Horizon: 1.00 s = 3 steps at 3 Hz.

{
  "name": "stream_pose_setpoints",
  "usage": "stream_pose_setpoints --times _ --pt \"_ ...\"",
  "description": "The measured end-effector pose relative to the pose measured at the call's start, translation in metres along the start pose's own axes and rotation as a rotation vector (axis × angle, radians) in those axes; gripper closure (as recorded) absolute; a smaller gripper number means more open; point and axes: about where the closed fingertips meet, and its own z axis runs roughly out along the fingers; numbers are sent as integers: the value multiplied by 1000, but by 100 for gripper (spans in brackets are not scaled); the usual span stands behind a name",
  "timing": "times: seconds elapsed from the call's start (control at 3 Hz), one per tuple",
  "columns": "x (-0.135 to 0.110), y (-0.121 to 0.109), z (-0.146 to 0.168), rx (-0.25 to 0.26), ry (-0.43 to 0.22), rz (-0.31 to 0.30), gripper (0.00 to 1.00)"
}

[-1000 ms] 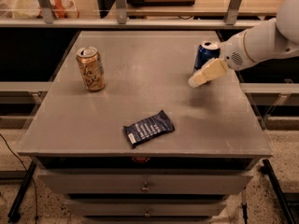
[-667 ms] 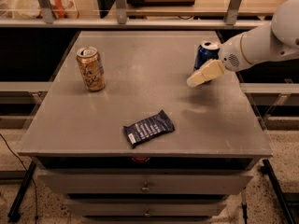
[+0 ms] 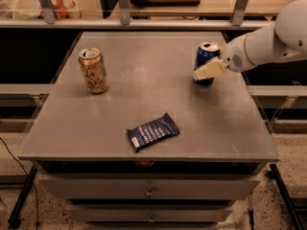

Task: Move pepsi can near orange can

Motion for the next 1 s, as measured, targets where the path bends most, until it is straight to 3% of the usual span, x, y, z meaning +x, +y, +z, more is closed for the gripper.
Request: stream_pose_setpoints --times 0.67,1.0 --pt "-18 -1 -11 -2 -23 -37 88" --pt "-47 2 -33 -1 -56 -101 100"
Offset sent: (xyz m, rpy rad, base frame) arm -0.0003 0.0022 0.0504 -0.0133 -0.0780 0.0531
